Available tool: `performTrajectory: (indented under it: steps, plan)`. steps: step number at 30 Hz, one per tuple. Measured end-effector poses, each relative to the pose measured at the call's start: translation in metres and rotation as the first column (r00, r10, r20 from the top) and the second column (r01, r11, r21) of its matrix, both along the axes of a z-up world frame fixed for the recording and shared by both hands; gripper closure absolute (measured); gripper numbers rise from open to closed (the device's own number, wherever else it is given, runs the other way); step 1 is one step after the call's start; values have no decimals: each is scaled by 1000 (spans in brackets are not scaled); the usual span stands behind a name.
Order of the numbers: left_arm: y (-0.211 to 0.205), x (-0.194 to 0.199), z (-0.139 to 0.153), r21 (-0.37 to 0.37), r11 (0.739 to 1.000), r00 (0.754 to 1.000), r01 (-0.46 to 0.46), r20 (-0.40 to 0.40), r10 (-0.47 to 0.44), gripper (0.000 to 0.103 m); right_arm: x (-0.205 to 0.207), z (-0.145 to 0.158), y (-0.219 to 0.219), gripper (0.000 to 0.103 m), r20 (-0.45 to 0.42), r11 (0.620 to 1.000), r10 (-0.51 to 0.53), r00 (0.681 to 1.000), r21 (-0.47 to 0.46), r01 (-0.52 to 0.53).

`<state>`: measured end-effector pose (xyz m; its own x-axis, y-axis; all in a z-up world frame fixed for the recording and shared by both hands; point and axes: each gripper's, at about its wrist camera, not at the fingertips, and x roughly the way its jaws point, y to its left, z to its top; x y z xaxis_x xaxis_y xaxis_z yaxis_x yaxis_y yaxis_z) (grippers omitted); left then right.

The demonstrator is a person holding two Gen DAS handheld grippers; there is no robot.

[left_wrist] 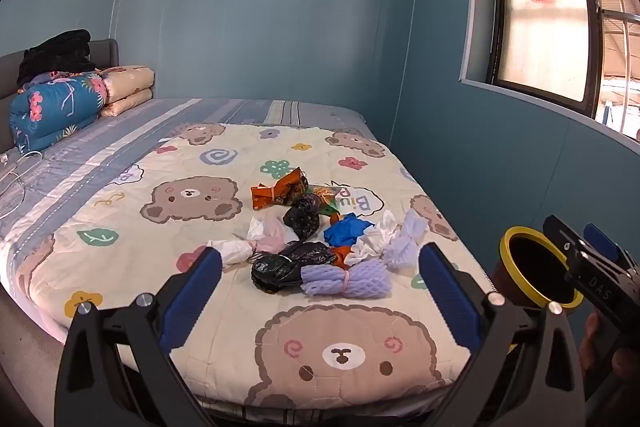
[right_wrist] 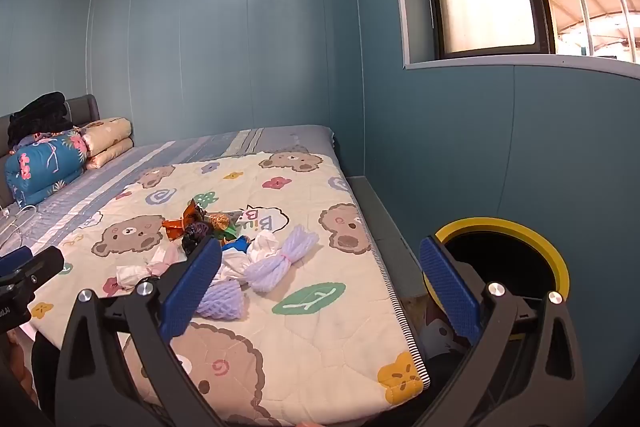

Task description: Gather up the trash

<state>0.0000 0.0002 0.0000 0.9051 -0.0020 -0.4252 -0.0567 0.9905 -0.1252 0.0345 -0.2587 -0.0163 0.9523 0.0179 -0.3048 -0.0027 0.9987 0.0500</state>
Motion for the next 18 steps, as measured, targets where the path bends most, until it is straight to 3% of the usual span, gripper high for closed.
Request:
performTrajectory:
  steps: [18]
  plan:
    - [-2,-2,-1,-2,1000,1000,-3,1,3,8,3,-3,3,8,-4,1000,4,1000,-1,-4]
